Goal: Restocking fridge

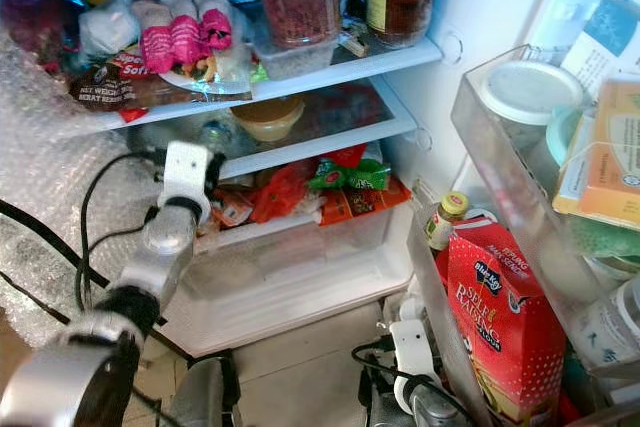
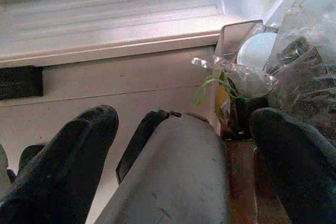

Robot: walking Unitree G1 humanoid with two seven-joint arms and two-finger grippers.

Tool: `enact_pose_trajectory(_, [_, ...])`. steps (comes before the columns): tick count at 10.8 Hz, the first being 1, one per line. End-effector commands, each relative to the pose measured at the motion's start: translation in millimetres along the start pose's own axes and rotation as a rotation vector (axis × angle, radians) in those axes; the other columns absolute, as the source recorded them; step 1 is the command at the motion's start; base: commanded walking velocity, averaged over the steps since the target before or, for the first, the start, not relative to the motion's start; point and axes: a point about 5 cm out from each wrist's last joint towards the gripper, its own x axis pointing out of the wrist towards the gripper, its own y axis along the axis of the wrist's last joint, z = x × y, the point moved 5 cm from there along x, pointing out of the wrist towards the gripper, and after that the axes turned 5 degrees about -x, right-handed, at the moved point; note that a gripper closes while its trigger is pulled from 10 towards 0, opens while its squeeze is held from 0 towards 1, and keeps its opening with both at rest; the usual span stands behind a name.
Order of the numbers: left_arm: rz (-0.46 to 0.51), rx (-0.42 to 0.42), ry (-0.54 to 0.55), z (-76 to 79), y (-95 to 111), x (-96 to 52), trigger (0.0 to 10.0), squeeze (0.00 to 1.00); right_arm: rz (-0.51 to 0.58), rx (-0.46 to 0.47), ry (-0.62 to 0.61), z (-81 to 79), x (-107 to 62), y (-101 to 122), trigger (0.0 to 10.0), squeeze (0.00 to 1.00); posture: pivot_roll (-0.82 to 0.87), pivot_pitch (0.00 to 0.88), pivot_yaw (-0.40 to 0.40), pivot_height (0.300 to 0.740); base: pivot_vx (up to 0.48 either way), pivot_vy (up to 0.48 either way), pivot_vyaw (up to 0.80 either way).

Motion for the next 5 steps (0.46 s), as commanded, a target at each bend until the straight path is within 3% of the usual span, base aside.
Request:
enact_pose_trajectory(1, [-0.056,-0.01,0.047,-12.4,-13.2,-1.3,10.0,0.0,-0.241,0.048,0.07,-24.3,-17.3,-72.9,10.0,0.0,-0.05,0.151,0.055,0.585,0.0,0.0,0.0])
enact_pose_trajectory(2, [-0.064,-0.011,0.053,-13.5,-14.2,-0.7,10.0,0.0,-0.242,0.047,0.071,-24.4,-17.3,-72.9,10.0,0.0,-0.05,0.151,0.055,0.585,0.0,0.0,0.0])
enact_pose_trajectory(3, [-0.071,-0.02,0.067,-15.9,-15.9,-0.7,10.0,1.0,-0.242,0.047,0.07,-24.5,-17.3,-73.0,10.0,0.0,-0.05,0.151,0.055,0.585,0.0,0.0,0.0])
enact_pose_trajectory(5, [-0.074,-0.028,0.074,-17.2,-16.9,-0.6,10.0,1.0,-0.243,0.045,0.072,-24.7,-17.3,-72.9,10.0,0.0,-0.05,0.15,0.055,0.585,0.0,0.0,0.0])
